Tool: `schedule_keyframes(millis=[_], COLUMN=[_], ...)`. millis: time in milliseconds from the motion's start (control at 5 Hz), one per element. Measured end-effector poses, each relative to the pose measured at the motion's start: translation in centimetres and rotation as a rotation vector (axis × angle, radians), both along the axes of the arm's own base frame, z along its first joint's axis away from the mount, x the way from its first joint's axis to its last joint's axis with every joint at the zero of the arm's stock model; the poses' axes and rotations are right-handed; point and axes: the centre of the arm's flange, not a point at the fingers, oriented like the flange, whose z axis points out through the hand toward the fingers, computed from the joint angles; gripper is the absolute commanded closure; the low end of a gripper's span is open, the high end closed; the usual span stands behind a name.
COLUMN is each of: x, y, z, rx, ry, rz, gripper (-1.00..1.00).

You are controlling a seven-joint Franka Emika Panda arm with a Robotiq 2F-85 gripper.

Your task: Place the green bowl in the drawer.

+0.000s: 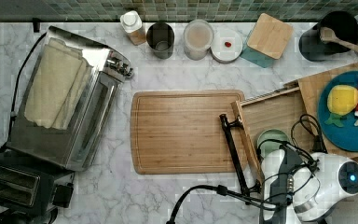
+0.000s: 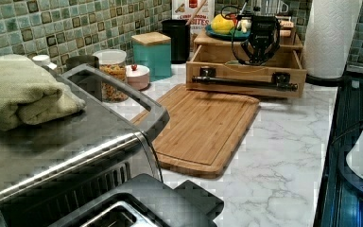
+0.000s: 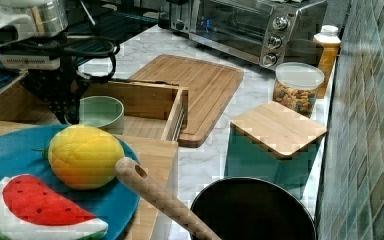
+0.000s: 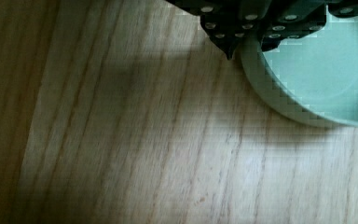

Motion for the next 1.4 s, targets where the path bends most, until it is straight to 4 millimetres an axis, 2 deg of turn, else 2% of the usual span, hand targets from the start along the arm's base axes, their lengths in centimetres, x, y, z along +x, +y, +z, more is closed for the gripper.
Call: schedule_keyframes(millis=[400, 1400], x=[0.19, 0.08], y=[-0.35, -0.77], z=[0.93, 1.02], rx=[-0.012, -0.033], ry=[-0.026, -0.051], rz=[-0.008, -0.025], gripper=[-1.00, -1.00])
